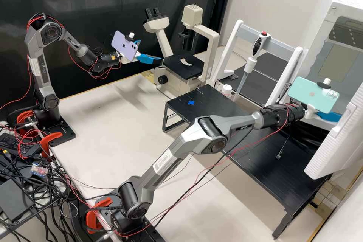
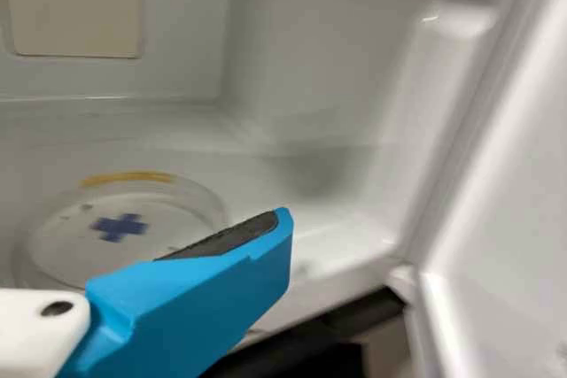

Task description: Move the petri dish to the microscope

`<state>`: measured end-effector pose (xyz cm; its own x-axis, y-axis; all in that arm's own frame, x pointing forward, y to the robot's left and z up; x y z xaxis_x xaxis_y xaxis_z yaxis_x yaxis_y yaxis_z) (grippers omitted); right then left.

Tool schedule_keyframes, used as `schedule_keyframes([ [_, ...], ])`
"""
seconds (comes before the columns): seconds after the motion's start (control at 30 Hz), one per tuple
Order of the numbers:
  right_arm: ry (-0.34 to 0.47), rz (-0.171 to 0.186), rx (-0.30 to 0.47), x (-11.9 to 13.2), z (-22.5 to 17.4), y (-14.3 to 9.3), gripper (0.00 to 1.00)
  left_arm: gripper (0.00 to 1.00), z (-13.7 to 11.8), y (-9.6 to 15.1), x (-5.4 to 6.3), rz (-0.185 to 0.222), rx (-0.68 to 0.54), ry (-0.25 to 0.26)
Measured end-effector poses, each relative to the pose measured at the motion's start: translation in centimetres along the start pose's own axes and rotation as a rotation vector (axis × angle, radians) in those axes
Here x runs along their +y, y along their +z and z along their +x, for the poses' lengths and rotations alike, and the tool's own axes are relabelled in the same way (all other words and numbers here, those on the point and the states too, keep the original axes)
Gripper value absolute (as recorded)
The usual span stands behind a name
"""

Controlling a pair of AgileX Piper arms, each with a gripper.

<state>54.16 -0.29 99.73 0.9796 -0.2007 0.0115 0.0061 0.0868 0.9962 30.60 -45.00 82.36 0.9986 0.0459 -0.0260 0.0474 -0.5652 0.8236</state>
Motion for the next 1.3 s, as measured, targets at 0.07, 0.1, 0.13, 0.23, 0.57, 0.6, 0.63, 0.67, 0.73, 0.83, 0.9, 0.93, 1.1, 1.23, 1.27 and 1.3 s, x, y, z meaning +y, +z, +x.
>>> schedule_keyframes([
  [0.07, -0.025, 0.036, 0.0, -0.4, 0.5, 0.3, 1.0, 1.0, 0.0, 0.0, 0.0, 0.0, 0.0, 0.0],
  [0.1, -0.032, 0.048, -0.003, -0.7, 0.8, 0.5, 1.0, 1.0, 0.0, 0.0, 0.0, 0.0, 0.0, 0.0],
  [0.13, -0.032, 0.069, -0.004, -0.7, 1.0, 0.6, 1.0, 1.0, 0.0, 0.0, 0.0, 0.0, 0.0, 0.0],
  [0.23, -0.038, 0.081, -0.012, -1.0, 1.3, 0.9, 1.0, 1.0, 0.0, 0.0, 0.0, 0.0, 0.0, 0.0],
  [0.57, -0.041, 0.077, -0.026, -1.0, 1.3, 1.0, 1.0, 1.0, 0.0, 0.0, 0.0, 0.0, 0.0, 0.0],
  [0.6, -0.041, 0.077, -0.026, -1.0, 1.3, 1.0, 1.0, 1.0, 0.0, 0.0, 0.0, 0.0, 0.0, 0.0],
  [0.63, -0.041, 0.076, -0.026, -1.0, 1.3, 1.0, 1.0, 1.0, 0.0, 0.0, 0.0, 0.0, 0.0, 0.0],
  [0.67, -0.041, 0.076, -0.026, -1.0, 1.3, 1.0, 1.0, 1.0, 0.0, 0.0, 0.0, 0.0, 0.0, 0.0],
  [0.73, -0.038, 0.076, -0.029, -0.9, 1.3, 1.2, 1.0, 1.0, 0.0, 0.0, 0.0, 0.0, 0.0, 0.0],
  [0.83, -0.036, 0.076, -0.032, -0.8, 1.3, 1.4, 1.0, 1.0, 0.0, 0.0, 0.0, 0.0, 0.0, 0.0],
  [0.9, -0.031, 0.077, -0.037, -0.5, 1.2, 1.7, 1.0, 1.0, 0.0, 0.0, 0.0, 0.0, 0.0, 0.0],
  [0.93, -0.03, 0.078, -0.039, -0.4, 1.2, 1.8, 1.0, 1.0, 0.0, 0.0, 0.0, 0.0, 0.0, 0.0],
  [1.1, -0.015, 0.075, -0.053, 0.4, 1.0, 2.6, 1.0, 1.0, 0.0, 0.0, 0.0, 0.0, 0.0, 0.0],
  [1.23, -0.007, 0.073, -0.06, 0.8, 0.8, 3.1, 1.0, 1.0, 0.0, 0.0, 0.0, 0.0, 0.0, 0.0],
  [1.27, -0.007, 0.067, -0.06, 0.8, 0.8, 3.1, 1.0, 1.0, 0.0, 0.0, 0.0, 0.0, 0.0, 0.0],
  [1.3, -0.007, 0.058, -0.06, 0.8, 0.8, 3.1, 1.0, 1.0, 0.0, 0.0, 0.0, 0.0, 0.0, 0.0],
])
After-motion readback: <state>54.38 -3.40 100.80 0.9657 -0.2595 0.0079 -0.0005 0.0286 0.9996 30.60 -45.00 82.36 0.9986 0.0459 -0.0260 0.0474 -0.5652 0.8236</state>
